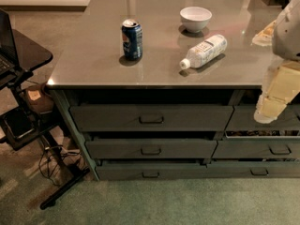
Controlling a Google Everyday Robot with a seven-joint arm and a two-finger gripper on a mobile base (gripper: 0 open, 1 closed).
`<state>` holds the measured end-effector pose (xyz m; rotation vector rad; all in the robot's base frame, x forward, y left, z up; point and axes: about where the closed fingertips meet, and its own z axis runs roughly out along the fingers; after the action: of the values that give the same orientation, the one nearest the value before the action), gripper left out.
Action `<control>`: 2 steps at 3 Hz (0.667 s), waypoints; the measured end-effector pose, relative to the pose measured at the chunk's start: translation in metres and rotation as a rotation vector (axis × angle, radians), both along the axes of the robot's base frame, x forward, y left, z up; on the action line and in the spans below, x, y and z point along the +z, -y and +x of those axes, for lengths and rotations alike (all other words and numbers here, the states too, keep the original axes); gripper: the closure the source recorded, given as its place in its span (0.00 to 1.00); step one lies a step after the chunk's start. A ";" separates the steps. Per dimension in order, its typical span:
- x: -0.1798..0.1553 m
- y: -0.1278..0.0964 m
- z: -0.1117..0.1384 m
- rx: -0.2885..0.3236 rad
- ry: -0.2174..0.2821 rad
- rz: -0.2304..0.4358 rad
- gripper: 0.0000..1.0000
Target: Open bottom drawer
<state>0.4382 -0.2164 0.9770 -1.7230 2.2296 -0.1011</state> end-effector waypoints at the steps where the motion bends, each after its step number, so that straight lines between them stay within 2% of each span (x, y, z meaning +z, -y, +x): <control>1: 0.000 0.000 0.000 0.000 0.000 0.000 0.00; 2: -0.008 0.000 0.000 -0.004 0.007 0.014 0.00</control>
Offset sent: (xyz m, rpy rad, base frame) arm -0.0001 -0.0022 -0.0250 0.0349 0.0019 -0.0091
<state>0.4382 -0.2168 0.9692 -1.7087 2.2234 -0.0927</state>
